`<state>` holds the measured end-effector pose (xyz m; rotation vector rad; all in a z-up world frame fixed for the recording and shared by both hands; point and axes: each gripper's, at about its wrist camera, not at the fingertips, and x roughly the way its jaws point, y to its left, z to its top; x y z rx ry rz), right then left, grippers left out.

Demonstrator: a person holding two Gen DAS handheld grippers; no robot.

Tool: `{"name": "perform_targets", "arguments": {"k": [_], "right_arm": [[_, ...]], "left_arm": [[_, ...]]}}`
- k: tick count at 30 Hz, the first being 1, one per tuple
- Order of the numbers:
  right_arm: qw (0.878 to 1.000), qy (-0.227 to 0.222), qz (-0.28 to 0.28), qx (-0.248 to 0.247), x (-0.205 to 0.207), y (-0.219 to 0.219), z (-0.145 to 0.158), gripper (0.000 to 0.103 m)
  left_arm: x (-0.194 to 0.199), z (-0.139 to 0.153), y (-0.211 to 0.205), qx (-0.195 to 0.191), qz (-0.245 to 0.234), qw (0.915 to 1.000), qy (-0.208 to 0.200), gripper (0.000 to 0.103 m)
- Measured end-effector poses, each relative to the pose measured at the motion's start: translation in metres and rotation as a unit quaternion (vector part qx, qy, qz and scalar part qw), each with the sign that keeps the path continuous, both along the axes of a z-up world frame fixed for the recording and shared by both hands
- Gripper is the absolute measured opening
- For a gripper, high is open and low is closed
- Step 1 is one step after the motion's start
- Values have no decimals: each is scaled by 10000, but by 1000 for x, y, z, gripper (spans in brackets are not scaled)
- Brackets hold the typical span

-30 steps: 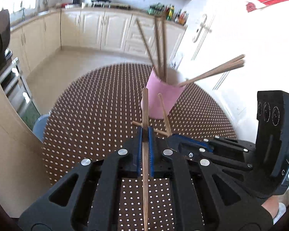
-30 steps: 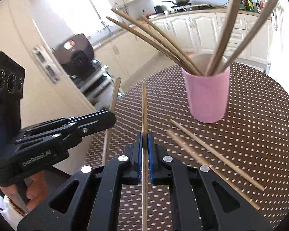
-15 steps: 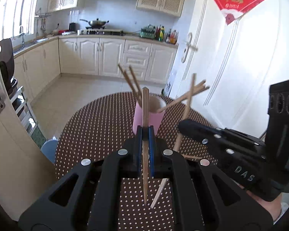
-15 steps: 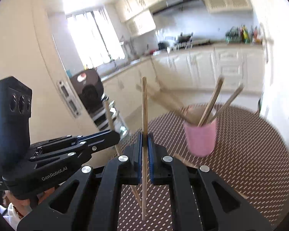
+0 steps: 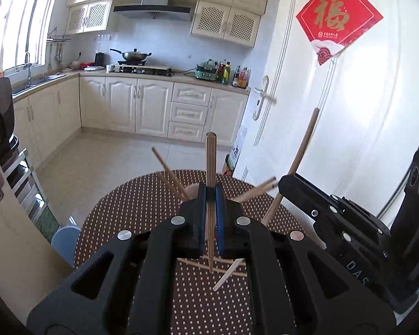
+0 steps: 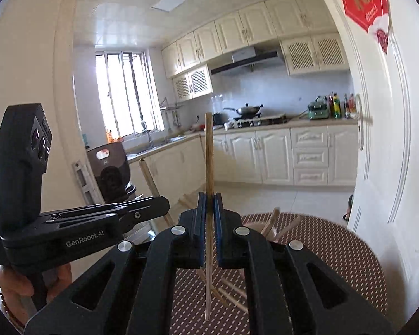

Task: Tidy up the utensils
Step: 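Lift both held chopsticks upright and lower them into the pink cup, then open both grippers to release the chopsticks into the pink cup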

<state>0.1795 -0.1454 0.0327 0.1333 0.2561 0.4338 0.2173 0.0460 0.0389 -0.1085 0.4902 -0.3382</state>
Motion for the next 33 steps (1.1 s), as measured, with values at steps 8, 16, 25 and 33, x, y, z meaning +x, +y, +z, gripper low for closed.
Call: {"name": "perform_targets", "arguments": {"k": [8, 16, 25, 33], "right_arm": [[9968, -685, -414, -52, 15, -1, 9, 4], [9868, -1400, -770, -253, 27, 6, 6, 4], [9843, -1425, -986, -326, 53, 8, -9, 4], [9833, -1468, -1004, -396, 57, 11, -12, 4]], "left_arm": [[17, 20, -6, -92, 178, 9987, -466, 7], [20, 30, 0, -389, 320, 9930, -1071, 7], [34, 21, 3, -499, 374, 9911, -1173, 7], [37, 20, -3, -473, 475, 9884, -1365, 7]]}}
